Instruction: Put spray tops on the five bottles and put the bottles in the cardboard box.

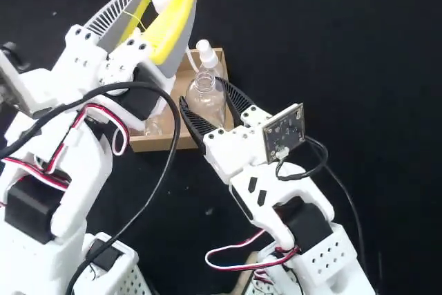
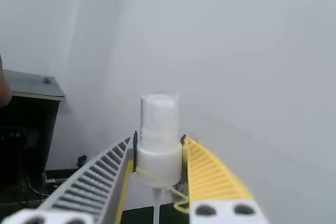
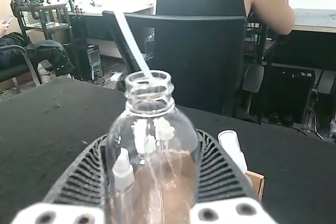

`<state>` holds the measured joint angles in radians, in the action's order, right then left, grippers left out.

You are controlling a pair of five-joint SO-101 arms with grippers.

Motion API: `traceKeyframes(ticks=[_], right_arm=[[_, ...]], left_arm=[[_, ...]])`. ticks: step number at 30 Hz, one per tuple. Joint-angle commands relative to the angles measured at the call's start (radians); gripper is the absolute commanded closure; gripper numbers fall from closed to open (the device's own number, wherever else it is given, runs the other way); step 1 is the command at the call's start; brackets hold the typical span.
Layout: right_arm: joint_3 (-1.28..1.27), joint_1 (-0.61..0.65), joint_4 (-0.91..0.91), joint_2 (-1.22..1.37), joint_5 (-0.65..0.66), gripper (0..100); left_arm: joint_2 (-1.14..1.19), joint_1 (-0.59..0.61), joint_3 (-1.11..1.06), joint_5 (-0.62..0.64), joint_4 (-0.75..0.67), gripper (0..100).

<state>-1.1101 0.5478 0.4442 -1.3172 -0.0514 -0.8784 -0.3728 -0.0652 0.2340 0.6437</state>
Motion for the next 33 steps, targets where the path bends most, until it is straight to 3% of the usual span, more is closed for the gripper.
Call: traceKeyframes(ticks=[1, 14, 24, 27, 33], right_arm=[[0.008, 0.008, -0.011, -0.024, 0.0, 98.7], [0.008, 0.008, -0.011, -0.024, 0.0, 98.7], [0.008, 0.009, -0.012, -0.024, 0.0, 98.7], [0.008, 0.009, -0.014, -0.024, 0.0, 98.7], [0.008, 0.009, -0.012, -0.024, 0.0, 98.7]], left_arm=[[-0.002, -0.012, 0.019, -0.008, -0.021, 97], [0.003, -0.015, 0.125, -0.012, -0.014, 97], [-0.009, -0.016, 0.085, -0.008, -0.011, 97], [-0.009, -0.016, 0.068, -0.008, 0.054, 97], [-0.009, -0.108, 0.068, -0.014, 0.078, 97]])
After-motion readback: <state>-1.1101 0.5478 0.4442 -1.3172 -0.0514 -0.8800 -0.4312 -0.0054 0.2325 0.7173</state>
